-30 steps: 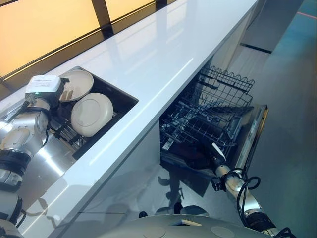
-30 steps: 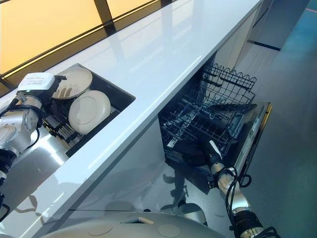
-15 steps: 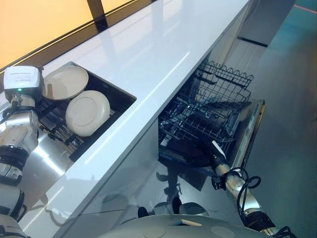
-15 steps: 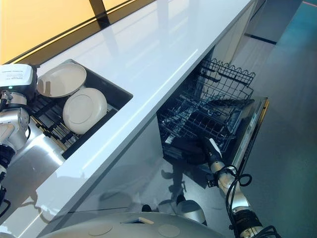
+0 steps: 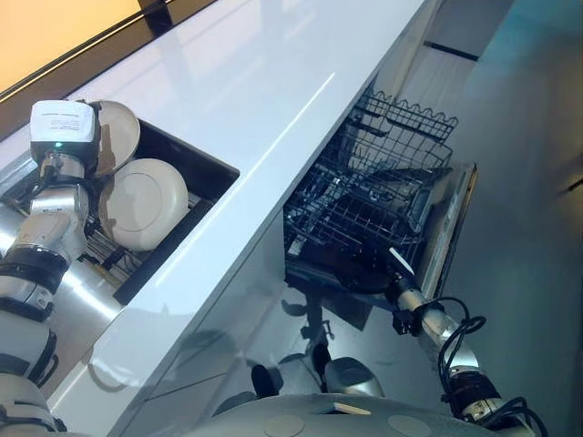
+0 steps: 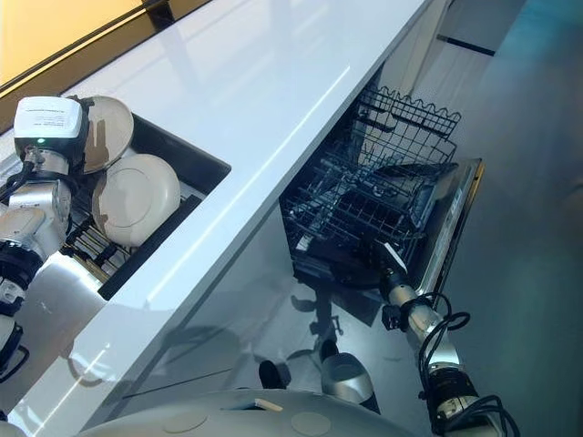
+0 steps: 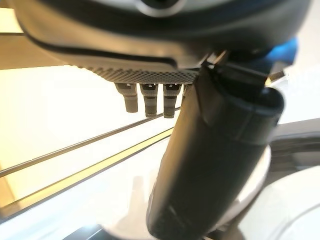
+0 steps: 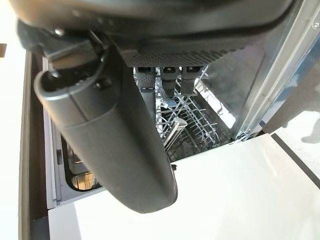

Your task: Pick up plates and place into dishwasher.

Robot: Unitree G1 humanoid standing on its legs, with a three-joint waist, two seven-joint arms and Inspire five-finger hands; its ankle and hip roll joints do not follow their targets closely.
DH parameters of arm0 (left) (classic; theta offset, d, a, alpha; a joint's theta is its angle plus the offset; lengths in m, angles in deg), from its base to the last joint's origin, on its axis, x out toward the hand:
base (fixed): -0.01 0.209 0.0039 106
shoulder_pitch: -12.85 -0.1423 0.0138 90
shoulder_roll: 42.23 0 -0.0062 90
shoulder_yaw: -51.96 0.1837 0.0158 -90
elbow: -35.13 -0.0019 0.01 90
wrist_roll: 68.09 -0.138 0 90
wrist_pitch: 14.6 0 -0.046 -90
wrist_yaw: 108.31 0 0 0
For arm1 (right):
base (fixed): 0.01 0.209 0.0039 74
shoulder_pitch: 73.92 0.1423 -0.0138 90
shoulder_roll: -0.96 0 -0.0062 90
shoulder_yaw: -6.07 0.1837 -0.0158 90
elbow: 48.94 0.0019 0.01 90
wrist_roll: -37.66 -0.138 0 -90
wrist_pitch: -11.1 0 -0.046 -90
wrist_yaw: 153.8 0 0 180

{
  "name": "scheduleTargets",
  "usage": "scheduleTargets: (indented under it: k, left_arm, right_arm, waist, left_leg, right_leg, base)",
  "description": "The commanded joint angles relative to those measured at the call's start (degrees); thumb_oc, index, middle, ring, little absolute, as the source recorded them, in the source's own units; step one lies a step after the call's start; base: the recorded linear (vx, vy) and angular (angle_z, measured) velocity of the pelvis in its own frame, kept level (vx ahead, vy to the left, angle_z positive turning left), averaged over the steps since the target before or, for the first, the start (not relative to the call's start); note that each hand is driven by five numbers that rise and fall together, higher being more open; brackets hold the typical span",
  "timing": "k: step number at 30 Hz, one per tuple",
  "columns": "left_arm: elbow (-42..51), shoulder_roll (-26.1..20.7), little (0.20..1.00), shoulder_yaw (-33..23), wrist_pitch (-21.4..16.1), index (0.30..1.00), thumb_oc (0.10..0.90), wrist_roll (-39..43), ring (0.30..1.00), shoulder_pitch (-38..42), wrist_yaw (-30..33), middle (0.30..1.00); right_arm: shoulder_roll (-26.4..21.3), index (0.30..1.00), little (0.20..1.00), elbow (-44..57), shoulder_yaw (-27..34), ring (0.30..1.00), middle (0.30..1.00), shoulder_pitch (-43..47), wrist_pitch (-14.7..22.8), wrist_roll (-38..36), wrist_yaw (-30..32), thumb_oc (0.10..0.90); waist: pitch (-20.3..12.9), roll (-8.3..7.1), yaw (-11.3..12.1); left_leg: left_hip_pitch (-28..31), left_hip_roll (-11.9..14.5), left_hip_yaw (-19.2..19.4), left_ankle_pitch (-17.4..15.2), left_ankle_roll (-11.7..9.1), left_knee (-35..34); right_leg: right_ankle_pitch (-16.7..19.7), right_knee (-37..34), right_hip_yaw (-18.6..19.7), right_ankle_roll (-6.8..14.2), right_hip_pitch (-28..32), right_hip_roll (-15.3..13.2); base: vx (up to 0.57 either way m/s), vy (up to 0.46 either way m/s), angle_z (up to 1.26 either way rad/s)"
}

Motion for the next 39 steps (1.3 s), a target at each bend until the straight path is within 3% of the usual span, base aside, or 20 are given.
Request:
scheduleTargets:
  k: [1, 7, 9, 12, 14, 15, 16, 17, 18, 30, 39]
  left_arm:
    - [-2.3, -0.7, 0.9, -3.4, 3.8, 0.9, 0.8, -4.3, 0.9, 10.3, 2.8, 0.9]
    - [-3.1, -0.5, 0.9, -2.5, 3.5, 0.9, 0.8, -5.3, 0.9, 11.5, 2.0, 0.9]
    - [-3.4, -0.5, 0.834, -2.4, 3.2, 0.844, 0.734, -5.7, 0.844, 11.8, 1.6, 0.844]
    - [-3.6, -0.4, 0.9, -2.3, 3.2, 0.9, 0.8, -6.1, 0.9, 12.0, 0.8, 0.9]
    - [-4.2, -0.4, 0.793, -2.2, 2.7, 0.808, 0.693, -6.3, 0.808, 12.1, 0.3, 0.808]
    - [-4.2, -0.4, 0.793, -2.2, 2.7, 0.808, 0.693, -6.3, 0.808, 12.1, 0.3, 0.808]
    - [-3.8, -0.7, 0.7, -2.0, 3.1, 0.728, 0.6, -5.9, 0.728, 12.1, -0.7, 0.728]
    - [-3.8, -0.6, 0.765, -2.2, 3.3, 0.785, 0.665, -5.4, 0.785, 11.9, -0.6, 0.785]
    - [-3.8, -0.7, 0.9, -2.3, 3.6, 0.9, 0.8, -4.8, 0.9, 12.0, -0.2, 0.9]
    - [-1.9, -1.9, 0.9, -5.7, 3.0, 0.9, 0.8, 4.4, 0.9, 9.8, -4.7, 0.9]
    - [5.3, -5.6, 0.9, -10.9, 1.9, 0.9, 0.8, 9.2, 0.9, 5.0, -8.2, 0.9]
  right_arm:
    - [-5.8, 0.9, 0.9, -22.2, 0.2, 0.9, 0.9, -11.5, -11.3, 3.4, 2.6, 0.8]
    - [-5.8, 0.9, 0.9, -21.7, -0.2, 0.9, 0.9, -10.8, -10.5, 3.1, 2.5, 0.8]
    - [-5.8, 0.9, 0.9, -21.3, -0.3, 0.9, 0.9, -10.7, -10.6, 3.2, 2.5, 0.8]
    - [-5.7, 0.9, 0.9, -21.0, -0.5, 0.9, 0.9, -10.6, -10.5, 3.3, 2.7, 0.8]
    - [-5.8, 0.9, 0.9, -21.1, -0.5, 0.9, 0.9, -10.5, -10.5, 3.7, 2.6, 0.8]
    - [-5.8, 0.9, 0.9, -21.1, -0.5, 0.9, 0.9, -10.5, -10.5, 3.7, 2.6, 0.8]
    - [-5.7, 0.9, 0.9, -21.2, -0.4, 0.9, 0.9, -10.4, -10.6, 4.1, 2.9, 0.8]
    - [-5.7, 0.9, 0.9, -21.1, -0.4, 0.9, 0.9, -10.4, -10.7, 3.9, 3.1, 0.8]
    - [-5.6, 0.9, 0.9, -21.1, -0.6, 0.9, 0.9, -10.4, -10.7, 3.8, 3.2, 0.8]
    - [-4.7, 0.9, 0.9, -21.6, -0.2, 0.9, 0.9, -10.9, -10.6, 4.6, 4.0, 0.8]
    - [-4.5, 0.9, 0.9, -16.4, 1.8, 0.9, 0.9, -11.8, -7.6, 0.1, 4.8, 0.8]
  waist:
    - [1.0, 3.8, -0.9]
    - [1.6, 3.72, -0.9]
    - [1.7, 3.63, -0.8]
    - [1.9, 3.53, -0.7]
    - [2.0, 3.54, -0.7]
    - [2.0, 3.54, -0.7]
    - [2.1, 3.57, -0.6]
    - [2.1, 3.52, -0.6]
    - [2.1, 3.49, -0.5]
    - [1.3, 3.38, 1.1]
    - [0.6, 3.17, 2.7]
  left_leg:
    - [-3.6, -4.1, 0.1, -8.3, 2.3, 6.8]
    - [-3.9, -4.2, -0.2, -8.2, 2.2, 7.0]
    - [-4.0, -4.2, -0.2, -8.1, 2.2, 6.9]
    - [-4.2, -4.2, -0.2, -8.1, 2.1, 6.9]
    - [-4.1, -4.2, -0.2, -8.1, 2.1, 6.9]
    - [-4.1, -4.2, -0.2, -8.1, 2.1, 6.9]
    - [-4.0, -4.2, -0.4, -8.0, 2.1, 6.7]
    - [-4.0, -4.1, -0.4, -8.0, 2.1, 6.8]
    - [-4.0, -4.1, -0.5, -7.9, 2.0, 6.7]
    - [-3.3, -4.1, -1.7, -7.8, 1.5, 6.6]
    - [-2.3, -4.0, -3.0, -7.7, 1.2, 5.9]
  right_leg:
    - [-4.6, 9.7, 1.6, 4.8, -7.2, 2.0]
    - [-4.3, 9.4, 1.6, 4.8, -7.4, 1.9]
    - [-4.2, 9.3, 1.5, 4.9, -7.4, 2.0]
    - [-4.1, 9.2, 1.4, 4.9, -7.5, 1.9]
    - [-4.1, 9.1, 1.4, 4.9, -7.4, 2.0]
    - [-4.1, 9.1, 1.4, 4.9, -7.4, 2.0]
    - [-4.0, 9.0, 1.4, 4.9, -7.3, 2.1]
    - [-4.0, 8.9, 1.4, 4.9, -7.2, 2.1]
    - [-4.0, 8.7, 1.5, 4.8, -7.1, 2.1]
    - [-3.8, 6.4, 0.1, 4.3, -4.6, 2.3]
    - [-3.7, 4.9, -1.2, 4.1, -2.7, 2.2]
  base:
    - [0.0, 0.0, 0.0]
    - [-0.03, -0.006, 0.01]
    - [-0.02, -0.013, 0.0]
    - [-0.04, -0.017, 0.01]
    - [0.0, 0.0, 0.0]
    - [0.0, 0.0, 0.0]
    - [0.0, 0.0, 0.0]
    - [0.0, 0.0, 0.0]
    - [0.0, 0.0, 0.0]
    - [-0.01, -0.008, 0.01]
    - [-0.03, -0.006, 0.08]
